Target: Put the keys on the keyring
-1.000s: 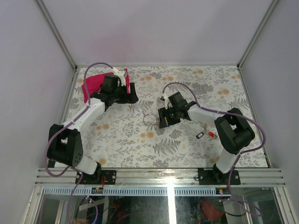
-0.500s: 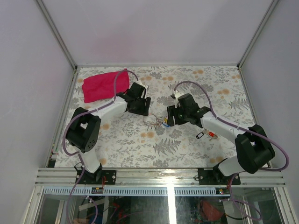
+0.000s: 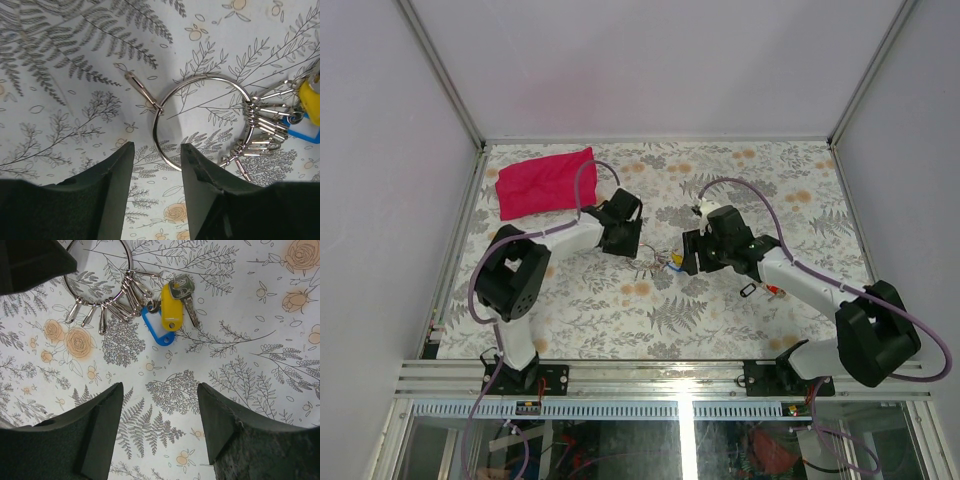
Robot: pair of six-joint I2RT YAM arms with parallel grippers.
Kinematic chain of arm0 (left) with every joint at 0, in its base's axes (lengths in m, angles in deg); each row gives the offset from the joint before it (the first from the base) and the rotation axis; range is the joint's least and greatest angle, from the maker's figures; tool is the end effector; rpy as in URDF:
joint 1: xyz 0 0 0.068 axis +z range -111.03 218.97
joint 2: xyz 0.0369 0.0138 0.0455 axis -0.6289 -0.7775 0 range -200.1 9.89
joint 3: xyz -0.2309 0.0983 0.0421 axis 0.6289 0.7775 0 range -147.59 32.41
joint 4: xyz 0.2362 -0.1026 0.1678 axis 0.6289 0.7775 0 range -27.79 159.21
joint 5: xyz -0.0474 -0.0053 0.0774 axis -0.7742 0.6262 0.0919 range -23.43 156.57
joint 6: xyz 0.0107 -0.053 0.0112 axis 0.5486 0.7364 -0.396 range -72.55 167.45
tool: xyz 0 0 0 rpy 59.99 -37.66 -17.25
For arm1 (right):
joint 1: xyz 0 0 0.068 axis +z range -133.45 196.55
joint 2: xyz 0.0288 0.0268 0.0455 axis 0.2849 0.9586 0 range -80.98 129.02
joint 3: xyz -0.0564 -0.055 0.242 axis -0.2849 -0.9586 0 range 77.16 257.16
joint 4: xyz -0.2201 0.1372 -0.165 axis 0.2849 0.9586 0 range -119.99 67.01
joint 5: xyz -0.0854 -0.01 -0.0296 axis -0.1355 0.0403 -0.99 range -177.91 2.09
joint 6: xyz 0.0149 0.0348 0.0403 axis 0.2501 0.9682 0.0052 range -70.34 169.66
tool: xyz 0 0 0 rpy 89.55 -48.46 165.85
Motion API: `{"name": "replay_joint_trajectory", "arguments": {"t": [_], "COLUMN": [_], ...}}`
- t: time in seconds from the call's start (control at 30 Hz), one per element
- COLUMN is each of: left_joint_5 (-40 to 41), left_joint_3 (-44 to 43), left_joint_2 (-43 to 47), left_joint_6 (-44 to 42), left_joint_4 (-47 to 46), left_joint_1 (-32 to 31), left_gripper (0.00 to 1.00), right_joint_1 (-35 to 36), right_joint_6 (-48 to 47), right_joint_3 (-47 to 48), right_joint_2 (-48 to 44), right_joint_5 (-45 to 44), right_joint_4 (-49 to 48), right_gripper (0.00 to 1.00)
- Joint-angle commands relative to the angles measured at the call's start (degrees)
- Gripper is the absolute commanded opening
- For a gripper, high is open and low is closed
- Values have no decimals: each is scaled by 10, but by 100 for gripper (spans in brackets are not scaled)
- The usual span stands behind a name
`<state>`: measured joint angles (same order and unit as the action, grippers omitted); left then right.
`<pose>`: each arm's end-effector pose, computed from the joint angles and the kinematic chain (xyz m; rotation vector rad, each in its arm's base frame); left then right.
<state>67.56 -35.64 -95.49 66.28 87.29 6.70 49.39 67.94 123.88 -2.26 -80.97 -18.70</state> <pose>0.3441 -0.2164 0.1205 0.3089 2.6698 -0.2636 0.2780 0.1849 0.1728 -0.3654 2.3660 0.5768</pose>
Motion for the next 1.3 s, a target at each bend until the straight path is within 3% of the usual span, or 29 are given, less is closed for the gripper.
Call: {"name": "replay_joint_trajectory", "arguments": {"t": [0.0, 0.43, 0.8, 1.13, 1.27], "left_joint_5": [21, 46, 60, 58, 61], "left_joint_3": [4, 18, 24, 38, 68], "left_joint_2": [-18, -39, -17, 58, 115], "left_joint_6": [18, 45, 44, -29, -55], "left_joint_4": [-29, -24, -35, -103, -140], "left_joint_1": [-12, -22, -24, -24, -24], "left_gripper": [42, 29, 0, 0, 0], "right_joint_1": [-4, -4, -4, -4, -4], "right_joint_6": [3, -1, -1, 1, -16], "right_joint_3": [-3, -7, 0, -16, -37], "right_joint_2": [-27, -33, -40, -67, -107], "right_joint_5": [-6, -12, -20, -35, -49], "right_joint_4": [-9, -2, 4, -15, -50], "right_gripper": [67, 67, 68, 68, 72]}}
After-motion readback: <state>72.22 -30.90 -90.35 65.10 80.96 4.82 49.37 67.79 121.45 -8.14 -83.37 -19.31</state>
